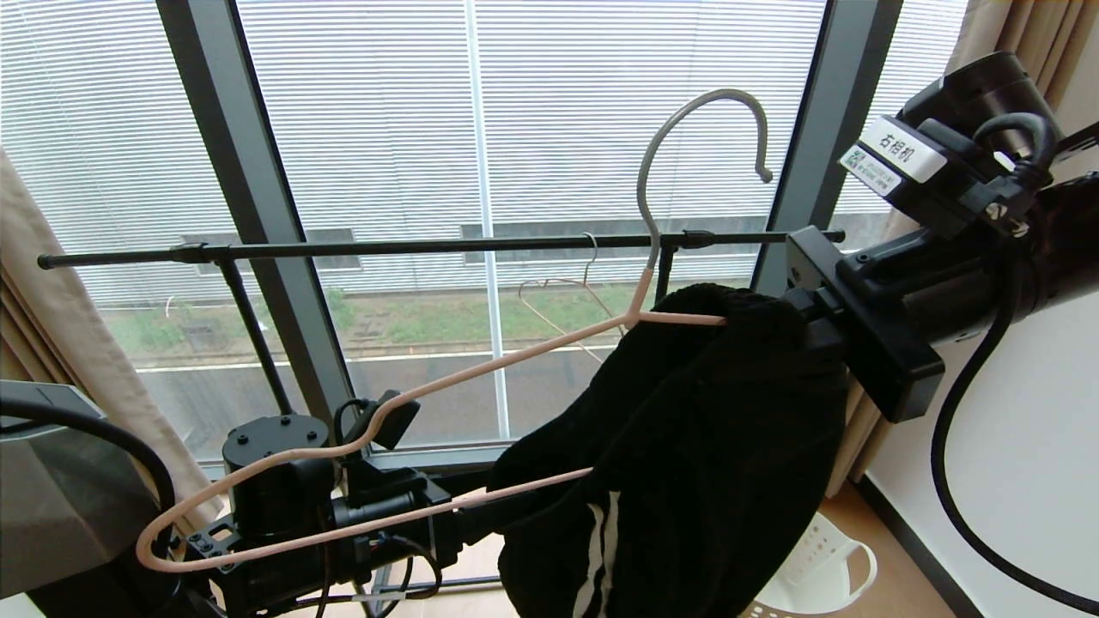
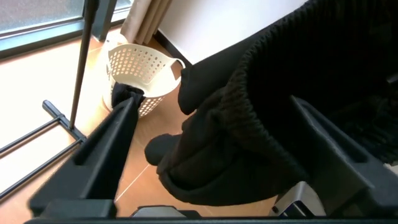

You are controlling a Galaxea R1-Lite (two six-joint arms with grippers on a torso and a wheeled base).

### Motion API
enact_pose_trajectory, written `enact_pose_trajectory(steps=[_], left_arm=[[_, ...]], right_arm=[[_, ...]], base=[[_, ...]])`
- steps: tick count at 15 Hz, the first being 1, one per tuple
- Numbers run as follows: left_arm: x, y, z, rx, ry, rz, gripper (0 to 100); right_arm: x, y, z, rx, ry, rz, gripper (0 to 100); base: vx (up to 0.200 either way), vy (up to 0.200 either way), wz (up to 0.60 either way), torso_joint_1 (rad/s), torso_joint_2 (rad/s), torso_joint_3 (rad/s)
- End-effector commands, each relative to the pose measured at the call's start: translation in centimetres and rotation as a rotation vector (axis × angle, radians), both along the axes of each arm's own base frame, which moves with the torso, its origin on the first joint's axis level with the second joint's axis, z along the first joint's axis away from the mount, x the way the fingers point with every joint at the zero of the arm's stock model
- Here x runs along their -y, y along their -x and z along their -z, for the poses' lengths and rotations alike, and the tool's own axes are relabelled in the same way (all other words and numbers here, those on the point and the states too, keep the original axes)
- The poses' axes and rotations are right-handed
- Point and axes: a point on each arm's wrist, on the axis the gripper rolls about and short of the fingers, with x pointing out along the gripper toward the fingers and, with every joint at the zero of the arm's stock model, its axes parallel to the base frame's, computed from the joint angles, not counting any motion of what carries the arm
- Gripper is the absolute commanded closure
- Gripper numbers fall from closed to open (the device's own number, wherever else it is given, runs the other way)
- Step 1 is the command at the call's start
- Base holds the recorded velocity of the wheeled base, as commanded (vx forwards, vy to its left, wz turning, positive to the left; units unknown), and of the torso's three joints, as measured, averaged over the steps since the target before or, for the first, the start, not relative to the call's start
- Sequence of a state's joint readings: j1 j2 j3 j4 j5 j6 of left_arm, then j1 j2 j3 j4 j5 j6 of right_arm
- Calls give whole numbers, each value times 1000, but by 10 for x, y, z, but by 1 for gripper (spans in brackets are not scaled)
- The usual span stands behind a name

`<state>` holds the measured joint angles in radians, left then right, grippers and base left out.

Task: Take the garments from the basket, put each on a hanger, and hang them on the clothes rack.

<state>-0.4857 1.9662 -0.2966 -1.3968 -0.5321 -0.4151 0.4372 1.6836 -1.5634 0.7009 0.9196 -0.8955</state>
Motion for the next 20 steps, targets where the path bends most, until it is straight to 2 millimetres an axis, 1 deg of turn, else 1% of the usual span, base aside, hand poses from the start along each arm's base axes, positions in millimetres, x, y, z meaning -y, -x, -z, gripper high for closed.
enact_pose_trajectory(steps=[1,3,5,10,12,13,14,15,16,19,20], left_arm=[[-1,0,-1,2,2,-4,100],[-2,0,-1,1,2,-9,100],[-9,-1,-7,20,12,-32,100],[-9,-1,-9,31,16,-32,100],[-10,-1,-9,28,15,-35,100],[-14,-1,-11,32,17,-50,100],[-14,-1,-11,32,17,-50,100],[-21,0,-15,43,22,-70,100],[-24,2,-16,44,21,-79,100],[-32,3,-20,54,25,-108,100],[-32,3,-20,54,25,-108,100]], right_arm=[[1,1,-1,2,0,0,100],[1,2,0,-1,1,0,100],[5,0,1,-3,2,16,100],[3,-2,8,-25,15,16,100],[4,-2,8,-26,16,17,100],[11,-3,7,-24,14,43,100],[11,-3,7,-24,14,43,100],[24,-6,11,-38,20,89,100],[29,-8,13,-47,23,111,100],[42,-12,20,-63,28,158,100],[42,-12,20,-63,28,158,100]], base=[[0,0,0,0,0,0],[0,0,0,0,0,0],[0,0,0,0,0,0],[0,0,0,0,0,0],[0,0,0,0,0,0],[0,0,0,0,0,0],[0,0,0,0,0,0],[0,0,0,0,0,0],[0,0,0,0,0,0],[0,0,0,0,0,0],[0,0,0,0,0,0]])
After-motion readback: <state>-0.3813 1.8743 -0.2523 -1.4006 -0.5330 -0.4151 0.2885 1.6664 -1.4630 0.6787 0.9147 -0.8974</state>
